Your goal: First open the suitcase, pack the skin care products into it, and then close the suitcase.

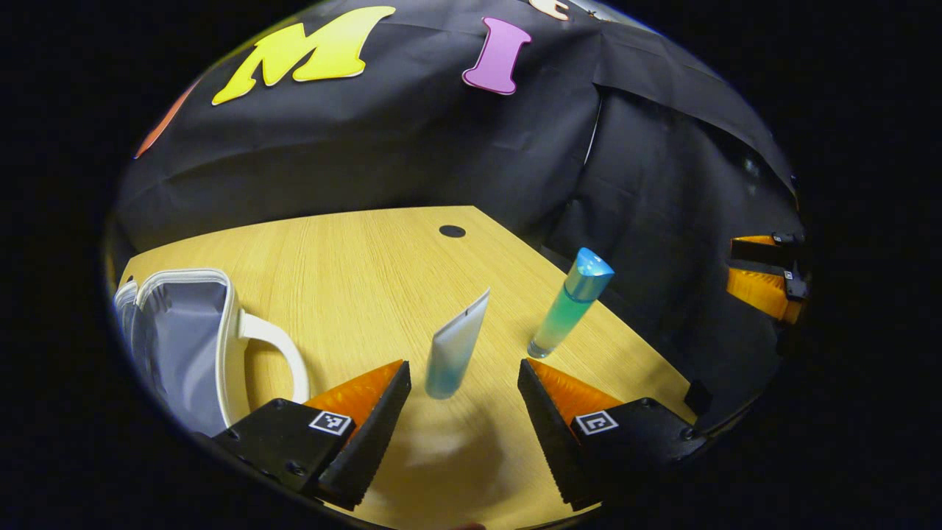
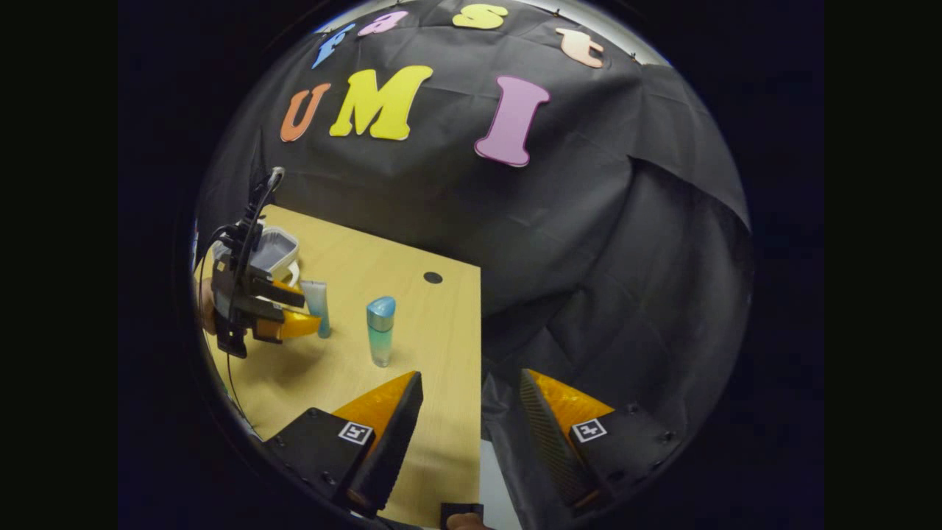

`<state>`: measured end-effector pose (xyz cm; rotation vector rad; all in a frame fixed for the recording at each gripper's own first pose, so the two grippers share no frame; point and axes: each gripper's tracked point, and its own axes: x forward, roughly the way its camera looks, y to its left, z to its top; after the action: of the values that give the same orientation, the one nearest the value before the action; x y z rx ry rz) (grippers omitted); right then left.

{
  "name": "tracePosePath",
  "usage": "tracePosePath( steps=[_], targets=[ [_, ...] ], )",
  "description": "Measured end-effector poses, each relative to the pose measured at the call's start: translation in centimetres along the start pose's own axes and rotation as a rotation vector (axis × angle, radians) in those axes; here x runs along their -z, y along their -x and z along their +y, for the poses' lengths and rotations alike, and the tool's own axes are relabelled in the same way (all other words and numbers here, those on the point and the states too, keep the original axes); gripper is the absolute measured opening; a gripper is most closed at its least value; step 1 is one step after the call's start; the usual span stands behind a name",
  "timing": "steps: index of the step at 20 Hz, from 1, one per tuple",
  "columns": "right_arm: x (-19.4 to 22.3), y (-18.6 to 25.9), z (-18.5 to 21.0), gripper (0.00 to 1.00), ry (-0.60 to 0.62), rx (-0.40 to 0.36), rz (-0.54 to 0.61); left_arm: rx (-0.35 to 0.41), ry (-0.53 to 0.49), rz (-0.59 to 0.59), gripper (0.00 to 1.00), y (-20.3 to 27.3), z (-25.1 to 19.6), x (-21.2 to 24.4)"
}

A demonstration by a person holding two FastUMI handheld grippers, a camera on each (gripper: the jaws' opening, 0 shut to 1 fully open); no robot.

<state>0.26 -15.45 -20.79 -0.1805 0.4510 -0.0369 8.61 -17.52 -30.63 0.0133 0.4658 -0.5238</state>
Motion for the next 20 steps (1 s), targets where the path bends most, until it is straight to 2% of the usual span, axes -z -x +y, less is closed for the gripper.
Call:
tracePosePath(
  steps=[3, 6, 8, 10, 11, 14, 17, 20],
  targets=[
    [1.1, -2.0, 0.6, 0.79, 0.009, -0.037, 0.035, -0.040, 0.031, -0.066, 0.94, -2.8, 0.9, -0.4],
    [0.6, -4.2, 2.1, 0.79, -0.026, -0.087, 0.030, -0.064, 0.073, -0.052, 0.88, -5.0, 1.6, 1.2],
    [-0.6, -5.8, 3.8, 0.80, -0.057, -0.120, 0.005, -0.064, 0.077, -0.035, 0.78, -5.7, 1.7, 1.7],
    [-1.6, -7.2, 5.5, 0.80, -0.072, -0.148, -0.012, -0.016, 0.069, -0.045, 0.58, -6.3, 0.8, 1.5],
    [-1.9, -7.7, 6.4, 0.79, -0.078, -0.162, -0.011, -0.016, 0.059, -0.026, 0.53, -6.0, 0.7, 1.5],
    [-3.6, -9.3, 8.8, 0.79, -0.089, -0.208, -0.031, 0.001, 0.041, 0.010, 0.45, -4.8, 0.0, 1.6],
    [-3.9, -10.7, 10.8, 0.79, -0.085, -0.234, -0.028, 0.021, 0.057, 0.009, 0.43, -2.5, -1.1, 0.9],
    [-3.8, -12.0, 12.6, 0.79, -0.094, -0.251, -0.014, -0.001, 0.054, 0.011, 0.43, 0.7, -1.5, 0.1]
  ],
)
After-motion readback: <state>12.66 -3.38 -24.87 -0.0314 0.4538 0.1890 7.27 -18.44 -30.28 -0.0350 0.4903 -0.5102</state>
